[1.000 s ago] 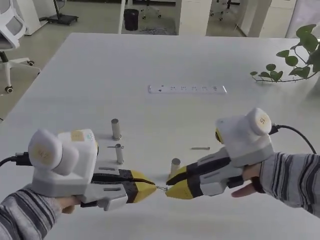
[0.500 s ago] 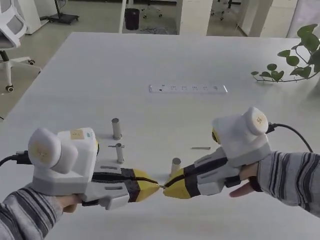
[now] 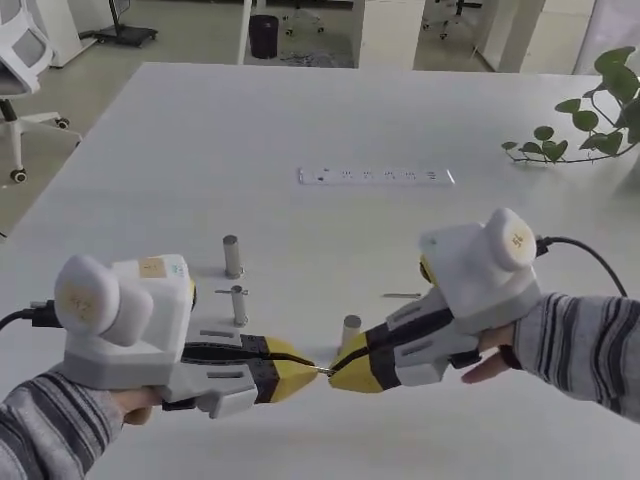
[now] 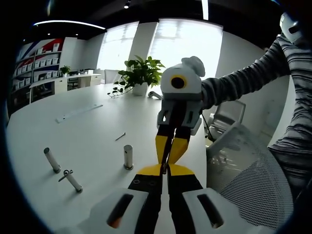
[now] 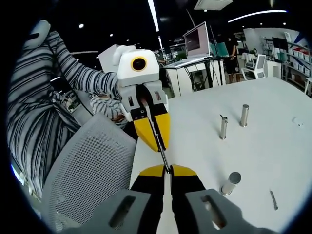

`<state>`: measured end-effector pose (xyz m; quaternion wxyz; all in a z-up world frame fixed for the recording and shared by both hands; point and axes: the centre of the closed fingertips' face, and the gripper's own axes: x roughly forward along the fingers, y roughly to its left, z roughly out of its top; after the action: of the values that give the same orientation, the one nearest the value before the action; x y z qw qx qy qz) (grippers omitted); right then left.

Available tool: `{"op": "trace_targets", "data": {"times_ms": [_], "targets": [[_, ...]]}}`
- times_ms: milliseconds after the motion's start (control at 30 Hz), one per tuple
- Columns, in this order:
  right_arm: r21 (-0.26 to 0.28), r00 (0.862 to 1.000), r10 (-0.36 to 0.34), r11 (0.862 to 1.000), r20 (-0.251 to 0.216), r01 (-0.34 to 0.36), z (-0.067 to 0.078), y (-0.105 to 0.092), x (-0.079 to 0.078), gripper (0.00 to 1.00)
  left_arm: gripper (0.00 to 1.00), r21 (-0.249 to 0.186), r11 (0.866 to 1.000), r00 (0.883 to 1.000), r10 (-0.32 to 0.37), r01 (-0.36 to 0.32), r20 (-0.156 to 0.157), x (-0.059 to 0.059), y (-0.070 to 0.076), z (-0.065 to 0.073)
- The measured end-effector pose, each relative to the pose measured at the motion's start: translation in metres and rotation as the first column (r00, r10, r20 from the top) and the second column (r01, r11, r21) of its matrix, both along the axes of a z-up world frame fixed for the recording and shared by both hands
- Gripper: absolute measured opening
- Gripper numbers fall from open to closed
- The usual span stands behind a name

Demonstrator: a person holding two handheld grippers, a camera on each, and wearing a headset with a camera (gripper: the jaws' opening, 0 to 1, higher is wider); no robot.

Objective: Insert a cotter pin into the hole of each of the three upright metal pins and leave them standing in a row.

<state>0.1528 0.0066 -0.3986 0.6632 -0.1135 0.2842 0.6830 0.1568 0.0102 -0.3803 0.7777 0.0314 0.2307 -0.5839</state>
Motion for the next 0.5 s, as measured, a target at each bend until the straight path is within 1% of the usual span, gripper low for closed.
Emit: {"op": "trace_targets", "data": {"times_ms": [33, 100, 200, 233, 300, 333, 400, 500], "targets": [[-0.007, 1.0, 0.008, 1.0, 0.025, -0.008, -0.001, 0.0, 0.001, 0.0, 0.0, 0.005, 1.0, 1.0, 0.003, -0.003, 0.001, 0.001, 0.0, -0.001], [-0.029, 0.999, 0.022, 0.999, 0.033, -0.022, -0.003, 0.0, -0.001, 0.0, 0.01, 0.013, 1.0, 1.0, 0.007, -0.008, 0.009, 0.002, 0.0, -0.003], [-0.045, 0.997, 0.041, 0.998, 0.064, -0.039, -0.005, 0.0, -0.001, 0.0, 0.02, 0.025, 1.0, 1.0, 0.012, -0.012, 0.023, 0.004, 0.0, -0.005], [-0.053, 0.996, 0.044, 0.998, 0.076, -0.04, -0.005, -0.001, -0.001, 0.0, 0.03, 0.03, 0.999, 0.999, 0.018, -0.019, 0.032, 0.005, 0.001, -0.005], [-0.069, 0.994, 0.059, 0.996, 0.09, -0.053, -0.007, -0.003, -0.001, 0.0, 0.04, 0.032, 0.999, 0.999, 0.028, -0.029, 0.032, 0.007, 0.001, -0.007], [-0.088, 0.992, 0.056, 0.995, 0.11, -0.047, -0.01, -0.005, 0.002, 0.0, 0.04, 0.038, 0.998, 0.998, 0.039, -0.04, 0.041, 0.008, 0.002, -0.008], [-0.112, 0.991, 0.05, 0.993, 0.124, -0.036, -0.014, -0.009, 0.006, 0.0, 0.07, 0.037, 0.997, 0.997, 0.06, -0.062, 0.052, 0.012, 0.003, -0.008], [-0.118, 0.991, 0.033, 0.993, 0.13, -0.018, -0.016, -0.012, 0.01, 0.0, 0.11, 0.03, 0.995, 0.993, 0.092, -0.095, 0.072, 0.019, 0.004, -0.008]]}}
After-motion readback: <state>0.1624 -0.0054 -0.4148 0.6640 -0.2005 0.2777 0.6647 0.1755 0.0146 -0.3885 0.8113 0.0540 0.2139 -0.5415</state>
